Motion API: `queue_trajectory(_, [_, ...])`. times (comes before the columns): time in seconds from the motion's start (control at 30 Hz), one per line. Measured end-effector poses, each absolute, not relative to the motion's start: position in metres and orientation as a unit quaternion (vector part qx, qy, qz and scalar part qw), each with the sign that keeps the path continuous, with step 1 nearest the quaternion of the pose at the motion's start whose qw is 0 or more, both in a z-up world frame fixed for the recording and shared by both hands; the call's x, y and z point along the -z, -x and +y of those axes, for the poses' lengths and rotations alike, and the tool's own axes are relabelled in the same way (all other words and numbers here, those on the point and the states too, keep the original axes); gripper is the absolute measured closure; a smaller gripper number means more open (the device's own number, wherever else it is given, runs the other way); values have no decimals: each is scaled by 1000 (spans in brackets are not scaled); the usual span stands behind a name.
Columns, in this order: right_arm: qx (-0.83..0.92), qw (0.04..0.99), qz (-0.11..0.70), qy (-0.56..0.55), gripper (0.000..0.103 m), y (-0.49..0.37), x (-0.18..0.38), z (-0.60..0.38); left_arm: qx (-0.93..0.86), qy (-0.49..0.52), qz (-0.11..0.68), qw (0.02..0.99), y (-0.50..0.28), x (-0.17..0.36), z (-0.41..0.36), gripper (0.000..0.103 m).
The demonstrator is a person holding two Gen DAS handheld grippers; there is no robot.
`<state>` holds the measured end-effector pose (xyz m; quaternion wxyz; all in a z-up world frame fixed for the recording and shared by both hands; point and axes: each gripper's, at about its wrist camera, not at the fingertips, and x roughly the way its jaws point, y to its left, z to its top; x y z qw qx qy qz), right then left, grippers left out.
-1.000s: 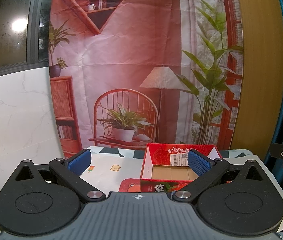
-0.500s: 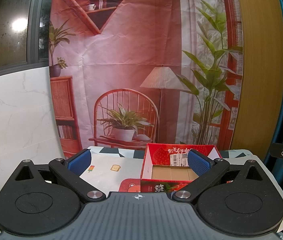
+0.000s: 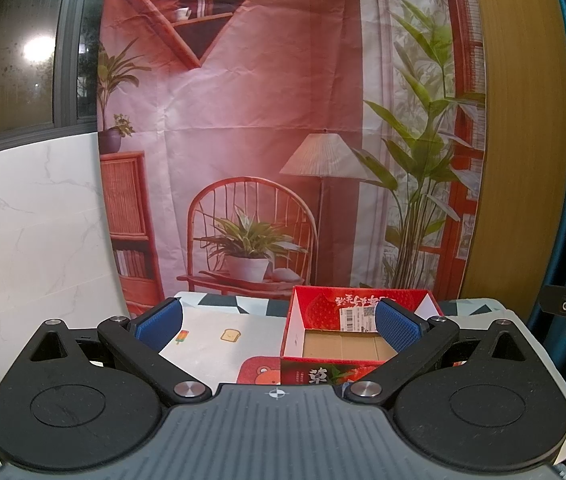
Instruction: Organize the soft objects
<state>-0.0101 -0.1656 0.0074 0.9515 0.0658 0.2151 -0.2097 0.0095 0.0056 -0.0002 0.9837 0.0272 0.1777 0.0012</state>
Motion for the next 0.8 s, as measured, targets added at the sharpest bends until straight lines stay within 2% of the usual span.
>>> queue_trajectory(0.8, [195,956,204,-79,0,10,-6,-167,-1,-20,178,984,-14,8,7,0])
